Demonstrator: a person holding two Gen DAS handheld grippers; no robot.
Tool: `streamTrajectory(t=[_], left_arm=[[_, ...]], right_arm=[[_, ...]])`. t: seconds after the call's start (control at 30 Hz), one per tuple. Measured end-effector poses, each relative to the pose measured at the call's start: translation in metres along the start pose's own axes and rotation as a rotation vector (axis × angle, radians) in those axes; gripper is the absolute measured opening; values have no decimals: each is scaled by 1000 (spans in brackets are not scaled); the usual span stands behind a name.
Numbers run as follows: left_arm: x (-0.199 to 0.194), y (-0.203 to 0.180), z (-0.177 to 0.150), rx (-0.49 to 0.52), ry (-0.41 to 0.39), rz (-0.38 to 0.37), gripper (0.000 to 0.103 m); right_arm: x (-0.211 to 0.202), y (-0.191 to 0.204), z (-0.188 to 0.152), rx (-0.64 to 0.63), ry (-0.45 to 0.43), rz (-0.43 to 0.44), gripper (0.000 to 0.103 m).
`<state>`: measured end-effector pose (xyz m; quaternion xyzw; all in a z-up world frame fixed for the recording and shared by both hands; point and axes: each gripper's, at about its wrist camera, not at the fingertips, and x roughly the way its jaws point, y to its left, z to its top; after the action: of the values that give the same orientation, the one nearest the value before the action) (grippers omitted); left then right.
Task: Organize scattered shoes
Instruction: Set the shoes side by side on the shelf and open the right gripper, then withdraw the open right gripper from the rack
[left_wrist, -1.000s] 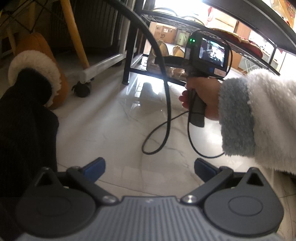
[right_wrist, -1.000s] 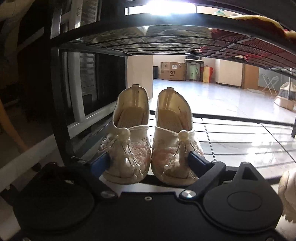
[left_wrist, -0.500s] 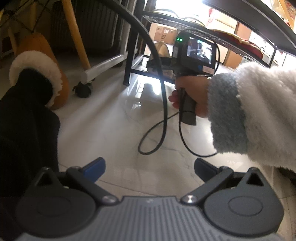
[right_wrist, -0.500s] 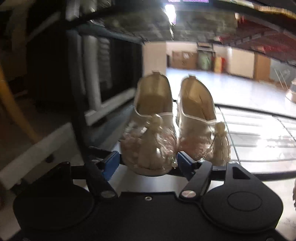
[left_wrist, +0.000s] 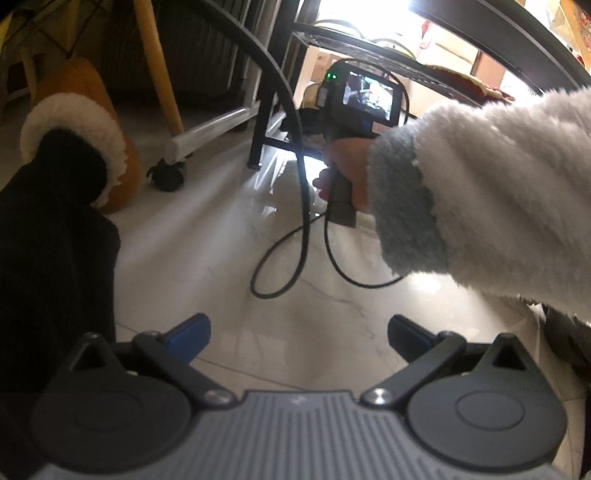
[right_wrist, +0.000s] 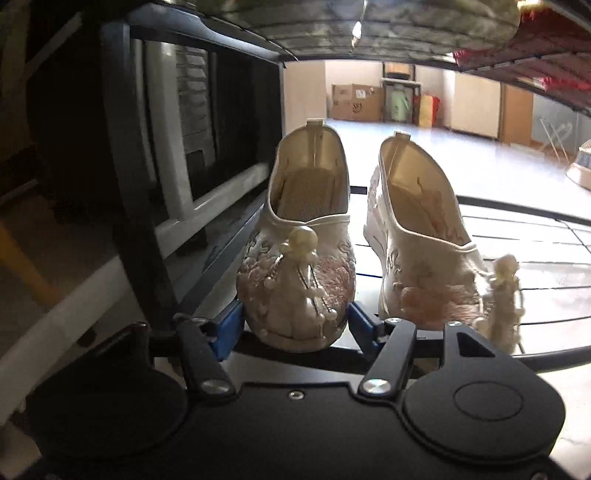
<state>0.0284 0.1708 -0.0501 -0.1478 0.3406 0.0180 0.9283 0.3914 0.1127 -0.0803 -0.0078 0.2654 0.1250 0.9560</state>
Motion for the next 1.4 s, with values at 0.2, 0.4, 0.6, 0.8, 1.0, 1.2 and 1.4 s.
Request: streamTrajectory(t=[0.2,0.4,0.6,0.8,1.0,1.2,1.4], left_arm=[[1,-2,-1,18,-1,1,103],[2,1,-1,11,1,4,102],[6,-2,-2,42,9,15,103],[10,0,-3,50,24,22,103],[7,0,-3,41,22,11,103],[6,1,-3,31,20,14,103],[6,0,-3,36,18,14,103]], right_arm=[[-25,-12,-8,-11,-40,50,84],[-91,-42,-24,-98,-256,20,88],[-64,-81,-20,-59,-153,-85,90],[-28,-84,-14,-57,-49,-52,71],[-31,-72,-14,-39,-48,-55,66],[-39,-49,-24,-166,-108,-40,61],[-29,-53,-13,-77,-88,-37,62]])
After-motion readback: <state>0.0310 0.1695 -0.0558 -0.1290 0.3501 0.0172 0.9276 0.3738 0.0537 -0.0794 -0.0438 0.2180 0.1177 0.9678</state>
